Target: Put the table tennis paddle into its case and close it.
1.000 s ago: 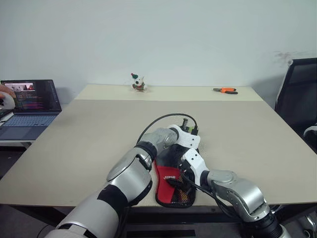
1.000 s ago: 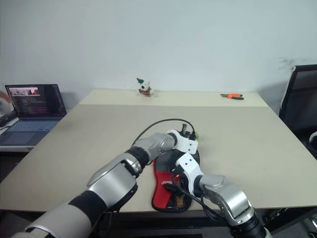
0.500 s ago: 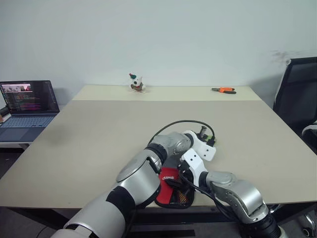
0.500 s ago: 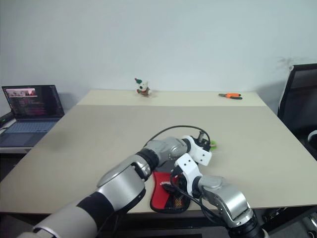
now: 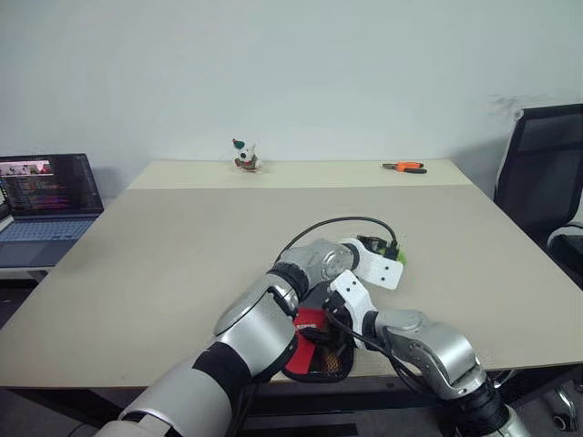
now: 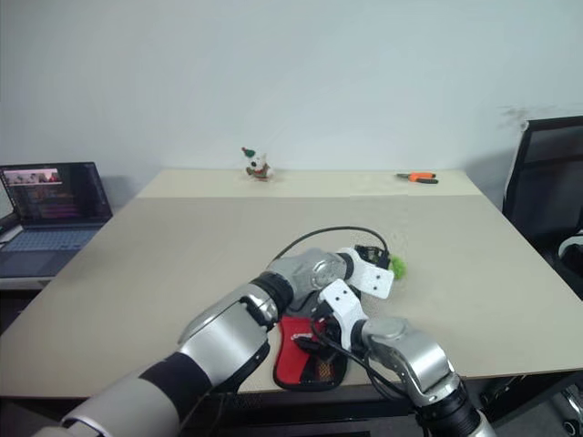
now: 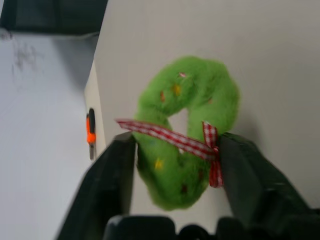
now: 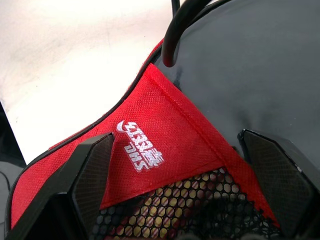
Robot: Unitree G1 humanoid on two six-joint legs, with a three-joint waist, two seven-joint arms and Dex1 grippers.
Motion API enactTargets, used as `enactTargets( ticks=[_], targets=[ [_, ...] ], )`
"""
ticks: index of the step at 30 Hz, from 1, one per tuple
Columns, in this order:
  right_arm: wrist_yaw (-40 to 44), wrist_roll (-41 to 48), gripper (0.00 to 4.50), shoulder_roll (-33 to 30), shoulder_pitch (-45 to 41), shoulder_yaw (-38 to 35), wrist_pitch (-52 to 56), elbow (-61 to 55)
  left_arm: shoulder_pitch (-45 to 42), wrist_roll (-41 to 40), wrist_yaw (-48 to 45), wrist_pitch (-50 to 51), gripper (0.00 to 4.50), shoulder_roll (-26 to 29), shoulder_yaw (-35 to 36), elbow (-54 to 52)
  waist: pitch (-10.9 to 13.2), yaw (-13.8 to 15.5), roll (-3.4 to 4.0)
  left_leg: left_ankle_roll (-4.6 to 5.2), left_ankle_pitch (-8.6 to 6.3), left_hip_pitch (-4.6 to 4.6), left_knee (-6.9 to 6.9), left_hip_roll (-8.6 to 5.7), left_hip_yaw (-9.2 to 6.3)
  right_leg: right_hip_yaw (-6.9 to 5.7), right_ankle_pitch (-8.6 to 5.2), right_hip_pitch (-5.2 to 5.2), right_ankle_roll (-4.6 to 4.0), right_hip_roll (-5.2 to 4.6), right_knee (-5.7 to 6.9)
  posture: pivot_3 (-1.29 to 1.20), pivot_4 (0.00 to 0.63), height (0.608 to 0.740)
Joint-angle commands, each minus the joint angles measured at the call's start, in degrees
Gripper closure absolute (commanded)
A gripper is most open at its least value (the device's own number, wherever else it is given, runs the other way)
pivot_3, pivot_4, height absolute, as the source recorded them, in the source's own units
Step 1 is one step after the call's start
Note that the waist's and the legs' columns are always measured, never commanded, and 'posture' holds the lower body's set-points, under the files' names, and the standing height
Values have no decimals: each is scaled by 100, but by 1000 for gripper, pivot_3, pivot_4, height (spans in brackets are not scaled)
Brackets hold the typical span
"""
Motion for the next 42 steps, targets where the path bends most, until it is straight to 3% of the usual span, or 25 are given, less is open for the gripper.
enactTargets(
  ticks=[1, 10, 18, 21, 24, 26, 29, 31, 37, 42],
  targets=[
    [33, -49, 0, -7, 97, 233, 354, 834, 69, -377, -518, 86, 1411, 139, 323, -202, -7, -39, 2, 0, 0, 5, 0, 1, 1, 1, 0, 3, 0, 1, 2, 0, 150, 740],
    [381, 187, 0, -412, -87, -45, 663, 528, 97, -1516, -1041, 454, 1411, 588, 1485, -380, -7, -64, 2, 1, 1, 11, 2, 6, 6, 4, 3, 8, 5, 5, 5, 0, 150, 740],
    [609, 1143, 0, -663, -424, -1147, 1511, -686, 449, -3171, -2525, 1216, 1411, 1060, 2920, -832, -1, 61, 2, 4, -3, -35, 1, 0, -6, -5, 3, -19, 4, -6, -10, 0, 150, 740],
    [565, 1613, 0, -513, -706, -1972, 1909, -879, 740, -3970, -3877, 1938, 1411, 1237, 3394, -1235, 7, 61, 6, 6, -4, -46, 0, 0, -6, -7, 3, -37, 2, -5, -3, 0, 150, 740],
    [666, 2021, 0, -770, -901, -2716, 2275, -1043, 1443, -4578, -5423, 2520, 1411, 1719, 3490, -2267, 17, 30, 16, 6, -4, -57, -1, 7, -2, -2, 9, -54, -9, -5, 3, 0, 150, 740],
    [769, 1981, 0, -1184, -870, -2702, 2015, -1030, 1855, -4684, -5718, 2764, 1411, 1917, 3389, -2874, 18, 10, 18, 6, -4, -62, -3, 14, -1, 0, 20, -66, -31, -4, 5, 0, 150, 740],
    [919, 1033, 0, -2155, -823, -2212, 421, -485, 2649, -4637, -5907, 3025, 1411, 2157, 3094, -3789, 20, 22, 22, 7, -4, -74, -6, 12, -2, 0, 17, -81, -37, -2, 7, 0, 150, 740],
    [1015, 603, 0, -2450, -935, -1989, -461, 54, 2988, -4518, -5838, 3069, 1411, 2235, 2914, -4090, 20, 34, 21, 8, -5, -83, -1, 8, 2, 1, 16, -87, -35, -3, 6, 0, 150, 740],
    [1687, -712, 0, -2840, -1206, -838, -2857, 1661, 3048, -4341, -5470, 3029, 1411, 2161, 2600, -3902, 22, 59, 17, 10, -5, -89, 7, 4, 3, 1, 17, -91, -33, 3, 6, 0, 150, 740],
    [2131, -1310, 0, -2549, -1516, -260, -4062, 2904, 2796, -4261, -5383, 2875, 1411, 2088, 2456, -3495, 23, 57, 16, 12, -7, -90, 7, 4, 11, 5, 20, -93, -38, 3, 4, 0, 150, 740]
  ],
)
